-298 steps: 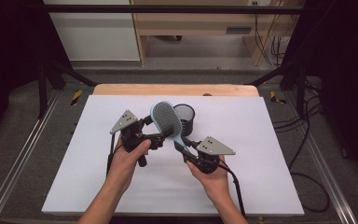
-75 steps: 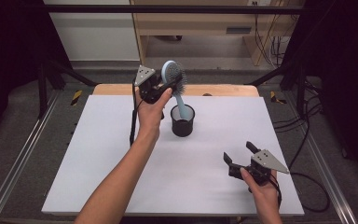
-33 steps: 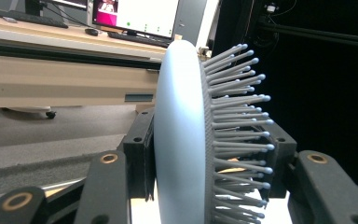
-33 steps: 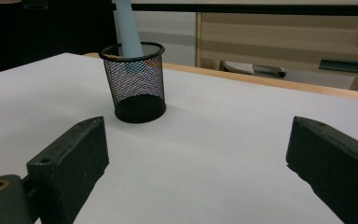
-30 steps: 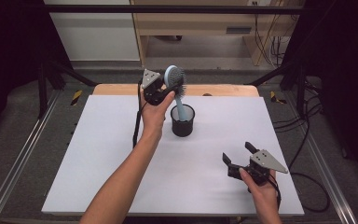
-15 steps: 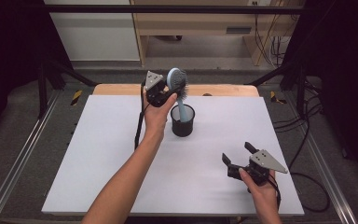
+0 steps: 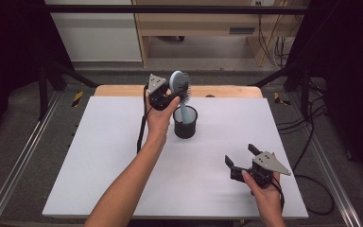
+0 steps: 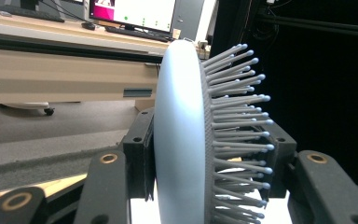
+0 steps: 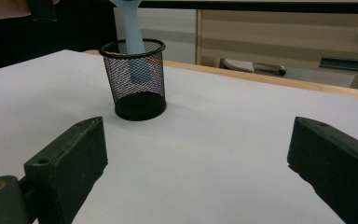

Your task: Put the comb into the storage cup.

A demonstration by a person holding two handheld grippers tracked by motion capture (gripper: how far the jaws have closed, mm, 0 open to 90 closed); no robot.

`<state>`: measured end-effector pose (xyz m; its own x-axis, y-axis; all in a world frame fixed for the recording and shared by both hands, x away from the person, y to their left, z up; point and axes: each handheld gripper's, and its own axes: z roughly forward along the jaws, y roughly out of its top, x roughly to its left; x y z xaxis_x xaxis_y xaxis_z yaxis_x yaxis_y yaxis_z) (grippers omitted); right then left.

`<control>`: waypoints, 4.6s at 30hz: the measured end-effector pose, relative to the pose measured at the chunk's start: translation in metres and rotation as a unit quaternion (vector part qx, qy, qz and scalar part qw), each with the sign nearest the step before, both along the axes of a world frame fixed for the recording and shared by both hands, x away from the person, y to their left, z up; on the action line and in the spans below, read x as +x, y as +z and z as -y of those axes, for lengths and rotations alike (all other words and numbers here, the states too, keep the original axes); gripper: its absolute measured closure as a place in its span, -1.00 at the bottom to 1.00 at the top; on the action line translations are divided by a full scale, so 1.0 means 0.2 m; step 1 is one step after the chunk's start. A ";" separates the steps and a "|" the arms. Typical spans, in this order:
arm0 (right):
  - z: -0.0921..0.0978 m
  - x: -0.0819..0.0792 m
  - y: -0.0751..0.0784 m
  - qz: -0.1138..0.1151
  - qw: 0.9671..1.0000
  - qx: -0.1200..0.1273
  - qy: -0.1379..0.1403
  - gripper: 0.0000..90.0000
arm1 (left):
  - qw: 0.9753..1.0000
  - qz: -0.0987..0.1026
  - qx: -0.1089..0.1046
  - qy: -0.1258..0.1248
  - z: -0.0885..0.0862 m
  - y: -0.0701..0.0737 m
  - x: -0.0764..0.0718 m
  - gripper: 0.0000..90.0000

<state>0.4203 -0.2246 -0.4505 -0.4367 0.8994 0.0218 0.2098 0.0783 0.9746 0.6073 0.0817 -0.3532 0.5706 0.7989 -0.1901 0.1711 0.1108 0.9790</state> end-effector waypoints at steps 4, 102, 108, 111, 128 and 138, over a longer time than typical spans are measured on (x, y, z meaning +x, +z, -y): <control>0.00 0.00 0.00 0.001 1.000 -0.001 0.002 -0.89 | 1.000 -0.003 -0.004 0.002 0.00 -0.02 0.00 0.09; -0.05 0.00 -0.02 -0.014 1.000 -0.002 0.028 -0.89 | 0.998 -0.052 -0.048 0.007 -0.11 -0.20 -0.02 0.01; -0.05 0.00 -0.02 -0.016 0.999 -0.004 0.028 -0.90 | 0.997 -0.058 -0.053 0.008 -0.13 -0.21 -0.01 0.01; -0.05 0.00 -0.02 -0.016 0.999 -0.005 0.029 -0.90 | 0.996 -0.063 -0.057 0.011 -0.15 -0.21 -0.01 0.00; -0.07 0.01 -0.03 -0.020 0.999 -0.010 0.034 -0.90 | 0.995 -0.074 -0.064 0.015 -0.18 -0.22 -0.01 -0.02; -0.07 0.01 -0.03 -0.021 0.999 -0.014 0.035 -0.90 | 0.995 -0.075 -0.064 0.015 -0.19 -0.23 -0.01 -0.03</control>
<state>0.4222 -0.2104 -0.4562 -0.4977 0.8672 0.0164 0.2439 0.1218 0.9621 0.6061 0.1197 -0.3984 0.5048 0.7789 -0.3722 0.3082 0.2401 0.9205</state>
